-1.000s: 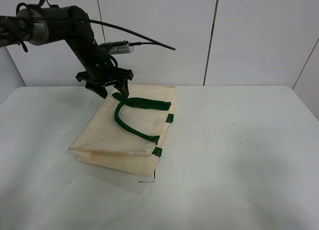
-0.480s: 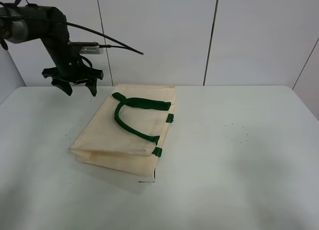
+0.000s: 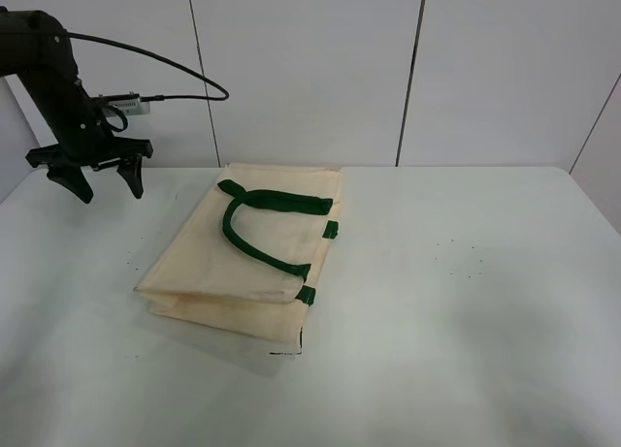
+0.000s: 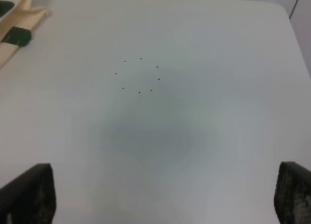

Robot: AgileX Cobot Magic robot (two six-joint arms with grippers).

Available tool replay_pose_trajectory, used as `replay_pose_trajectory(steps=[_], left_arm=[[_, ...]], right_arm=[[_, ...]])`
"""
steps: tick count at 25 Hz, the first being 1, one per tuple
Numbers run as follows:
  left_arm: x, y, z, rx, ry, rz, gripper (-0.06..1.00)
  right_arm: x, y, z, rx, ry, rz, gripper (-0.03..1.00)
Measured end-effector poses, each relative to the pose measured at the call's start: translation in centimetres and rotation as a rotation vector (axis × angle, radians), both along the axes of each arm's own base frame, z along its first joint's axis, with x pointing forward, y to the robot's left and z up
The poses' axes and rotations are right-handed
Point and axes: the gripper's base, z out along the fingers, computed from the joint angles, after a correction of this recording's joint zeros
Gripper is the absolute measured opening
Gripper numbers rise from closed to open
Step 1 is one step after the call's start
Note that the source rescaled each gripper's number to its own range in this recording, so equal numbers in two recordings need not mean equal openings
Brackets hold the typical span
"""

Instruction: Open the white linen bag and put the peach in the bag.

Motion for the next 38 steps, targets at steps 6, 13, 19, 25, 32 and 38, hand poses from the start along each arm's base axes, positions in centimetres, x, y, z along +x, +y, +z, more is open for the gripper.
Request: replay_pose_trajectory(steps=[6, 13, 19, 25, 32, 38], left_arm=[[-1.3, 0.0, 1.7, -0.002, -0.021, 0.0, 1.0], [-8.5, 0.0, 6.9, 0.004, -0.071, -0.02, 1.0], [-17.8, 0.0, 9.4, 0.015, -0.111, -0.049, 0.99], [-27.2, -0.1, 7.8, 0.021, -0.128, -0.089, 0.98], [-35.2, -0.1, 3.7, 0.033, -0.306, -0.102, 0.98], [-39.7, -0.2, 3.3, 0.049, -0.528, -0.123, 0.98]], right_arm=[[0.0, 0.0, 0.0, 0.0, 0.0, 0.0, 1.0], [0.0, 0.0, 0.0, 0.0, 0.0, 0.0, 1.0], [0.0, 0.0, 0.0, 0.0, 0.0, 0.0, 1.0], [0.0, 0.0, 0.0, 0.0, 0.0, 0.0, 1.0], [0.0, 0.0, 0.0, 0.0, 0.0, 0.0, 1.0], [0.0, 0.0, 0.0, 0.0, 0.0, 0.0, 1.0]])
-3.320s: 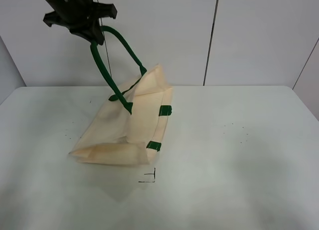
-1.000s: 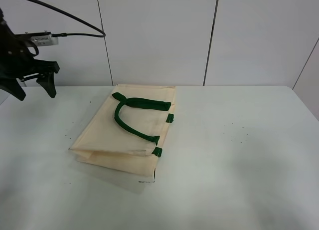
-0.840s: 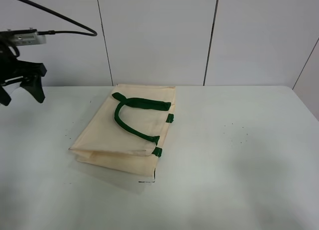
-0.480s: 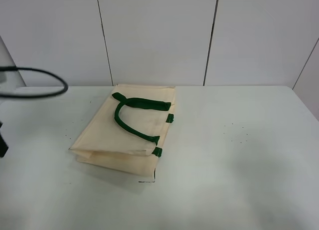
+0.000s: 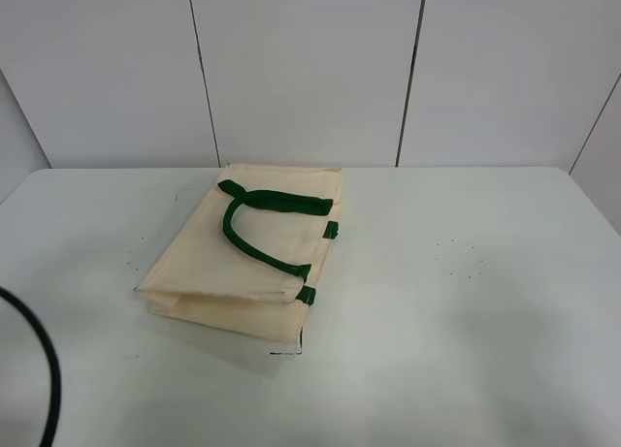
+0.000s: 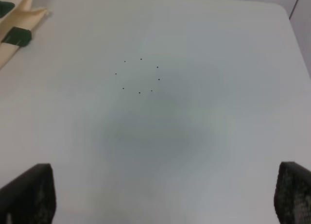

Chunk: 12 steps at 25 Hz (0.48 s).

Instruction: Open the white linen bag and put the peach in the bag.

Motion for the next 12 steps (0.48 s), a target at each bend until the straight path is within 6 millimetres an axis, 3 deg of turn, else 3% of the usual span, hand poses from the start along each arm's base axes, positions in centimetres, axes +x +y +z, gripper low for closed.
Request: replay_pose_trajectory(steps=[12], left_arm=[[-5.0, 0.0, 0.4, 0.003, -0.345, -0.003, 0.98]], right_arm=[[0.0, 0.0, 0.0, 0.0, 0.0, 0.0, 1.0]])
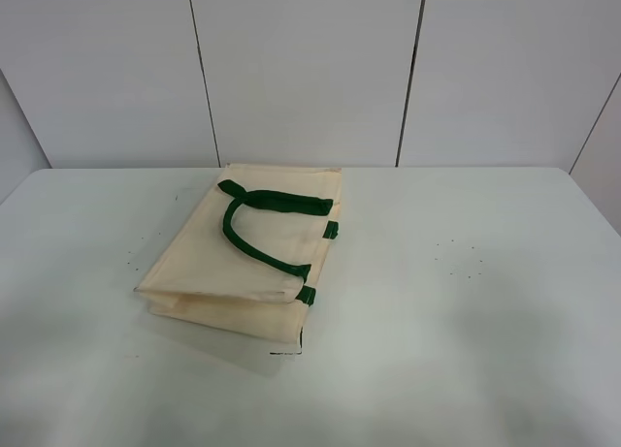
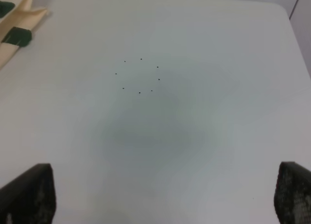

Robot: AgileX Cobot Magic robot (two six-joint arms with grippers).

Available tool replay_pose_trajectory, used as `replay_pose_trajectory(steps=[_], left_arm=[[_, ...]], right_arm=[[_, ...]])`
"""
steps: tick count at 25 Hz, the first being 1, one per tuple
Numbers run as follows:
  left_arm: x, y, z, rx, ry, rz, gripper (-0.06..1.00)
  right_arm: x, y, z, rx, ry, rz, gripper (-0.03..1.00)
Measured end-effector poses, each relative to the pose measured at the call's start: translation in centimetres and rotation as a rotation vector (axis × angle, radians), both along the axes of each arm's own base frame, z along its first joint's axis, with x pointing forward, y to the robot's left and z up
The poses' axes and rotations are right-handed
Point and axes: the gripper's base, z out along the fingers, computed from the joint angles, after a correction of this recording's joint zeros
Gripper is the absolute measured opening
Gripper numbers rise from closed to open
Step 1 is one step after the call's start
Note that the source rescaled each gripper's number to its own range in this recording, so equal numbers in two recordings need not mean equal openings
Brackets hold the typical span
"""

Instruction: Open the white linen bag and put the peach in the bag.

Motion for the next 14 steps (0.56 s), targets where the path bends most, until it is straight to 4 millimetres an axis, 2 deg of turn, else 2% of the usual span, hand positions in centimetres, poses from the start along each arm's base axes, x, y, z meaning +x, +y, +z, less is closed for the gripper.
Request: replay_pose_trajectory(steps=[14], left_arm=[[-0.18, 0.0, -0.02, 0.0, -0.011, 0.0, 0.98]], right_arm=[[0.0, 0.0, 0.0, 0.0, 0.0, 0.0, 1.0]])
